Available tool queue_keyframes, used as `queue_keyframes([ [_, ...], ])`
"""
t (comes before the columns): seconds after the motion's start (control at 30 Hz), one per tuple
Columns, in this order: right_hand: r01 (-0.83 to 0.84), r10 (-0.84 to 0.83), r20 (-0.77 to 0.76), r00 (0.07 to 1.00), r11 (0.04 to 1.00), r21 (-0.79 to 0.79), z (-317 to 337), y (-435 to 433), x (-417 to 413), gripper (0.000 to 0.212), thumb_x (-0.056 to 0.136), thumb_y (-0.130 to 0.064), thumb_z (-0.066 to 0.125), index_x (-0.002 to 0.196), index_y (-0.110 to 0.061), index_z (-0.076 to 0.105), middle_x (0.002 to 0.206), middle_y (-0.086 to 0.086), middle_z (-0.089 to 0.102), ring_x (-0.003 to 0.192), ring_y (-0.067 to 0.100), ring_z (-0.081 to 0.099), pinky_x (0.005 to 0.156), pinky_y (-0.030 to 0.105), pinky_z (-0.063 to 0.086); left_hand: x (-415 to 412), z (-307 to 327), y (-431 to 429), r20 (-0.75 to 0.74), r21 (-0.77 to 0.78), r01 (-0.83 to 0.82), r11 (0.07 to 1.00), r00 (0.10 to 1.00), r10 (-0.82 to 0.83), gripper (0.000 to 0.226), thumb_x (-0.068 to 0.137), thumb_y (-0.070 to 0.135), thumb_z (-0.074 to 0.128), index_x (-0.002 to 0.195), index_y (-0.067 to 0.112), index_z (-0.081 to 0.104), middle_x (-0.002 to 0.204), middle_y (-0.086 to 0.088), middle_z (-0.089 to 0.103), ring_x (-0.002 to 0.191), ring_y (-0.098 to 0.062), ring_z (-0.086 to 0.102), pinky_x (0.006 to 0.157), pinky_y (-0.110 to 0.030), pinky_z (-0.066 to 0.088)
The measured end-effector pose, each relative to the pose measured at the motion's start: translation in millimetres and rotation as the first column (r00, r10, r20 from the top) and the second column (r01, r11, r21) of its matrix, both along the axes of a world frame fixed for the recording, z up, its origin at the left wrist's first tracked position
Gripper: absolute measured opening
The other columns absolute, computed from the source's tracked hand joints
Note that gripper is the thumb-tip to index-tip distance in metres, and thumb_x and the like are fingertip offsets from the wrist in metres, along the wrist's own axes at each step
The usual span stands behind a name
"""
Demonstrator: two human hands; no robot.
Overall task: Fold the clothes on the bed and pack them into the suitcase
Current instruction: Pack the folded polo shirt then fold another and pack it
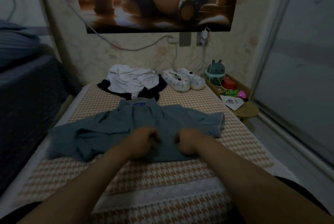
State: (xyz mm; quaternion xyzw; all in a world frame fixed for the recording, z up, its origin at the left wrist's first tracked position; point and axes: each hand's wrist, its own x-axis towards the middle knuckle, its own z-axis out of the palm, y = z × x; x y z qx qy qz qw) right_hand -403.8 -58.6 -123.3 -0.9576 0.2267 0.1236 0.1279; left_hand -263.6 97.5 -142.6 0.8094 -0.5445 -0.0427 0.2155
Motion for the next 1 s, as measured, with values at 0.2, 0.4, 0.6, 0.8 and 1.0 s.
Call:
queue_keyframes([
  [0.2,-0.12,0.119,0.22,0.968,0.993,-0.005,2.9,50.1,58.3,0.029,0.093,-0.029,0.049,0.117,-0.024,0.066,0.122,0.001,0.061,0.104,0.022,0.058,0.094,0.035,0.048,67.4,-4.4,86.0,0.213,-0.102,-0.438,0.893,0.867,0.45,0.016,0.09,0.008,0.055,0.106,0.004,0.06,0.109,-0.017,0.061,0.095,-0.03,0.056,0.081,-0.037,0.044],
  [0.4,-0.361,0.31,0.316,0.897,0.926,0.115,-1.9,115.1,96.5,0.04,0.083,-0.03,0.066,0.123,-0.022,0.064,0.119,-0.001,0.061,0.105,0.019,0.059,0.089,0.031,0.051,93.3,-16.7,167.4,-0.101,0.115,-0.605,0.788,0.782,0.615,0.032,0.094,0.05,0.04,0.099,0.027,0.061,0.099,0.007,0.058,0.088,-0.019,0.056,0.084,-0.033,0.048],
  [0.6,-0.408,0.415,0.232,0.88,0.91,-0.081,-17.8,136.2,115.4,0.061,0.081,-0.029,0.067,0.138,-0.029,0.044,0.127,0.005,0.047,0.113,0.024,0.049,0.094,0.03,0.042,87.9,-10.1,166.5,-0.518,-0.099,-0.759,0.644,0.592,0.617,0.024,0.098,0.024,0.051,0.085,0.006,0.06,0.089,-0.02,0.063,0.084,-0.032,0.061,0.071,-0.037,0.048],
  [0.8,-0.362,0.366,0.225,0.903,0.93,-0.058,-27.4,125.4,118.4,0.069,0.086,-0.017,0.061,0.146,-0.034,0.032,0.138,0.003,0.048,0.117,0.026,0.052,0.098,0.035,0.045,112.3,33.2,181.0,-0.798,-0.117,-0.893,0.434,0.345,0.494,0.036,0.1,0.019,0.036,0.128,0.0,0.048,0.124,-0.021,0.054,0.102,-0.035,0.057,0.091,-0.043,0.048],
  [1.0,-0.335,0.345,0.01,0.939,0.904,0.267,-8.2,127.2,109.6,0.054,0.084,-0.044,0.057,0.136,-0.045,0.047,0.146,-0.009,0.042,0.13,0.019,0.043,0.111,0.035,0.033,116.6,16.2,212.8,0.095,0.631,-0.557,0.539,0.746,0.659,0.056,0.094,0.031,0.059,0.142,0.008,0.042,0.144,-0.013,0.045,0.126,-0.028,0.048,0.108,-0.033,0.037],
])
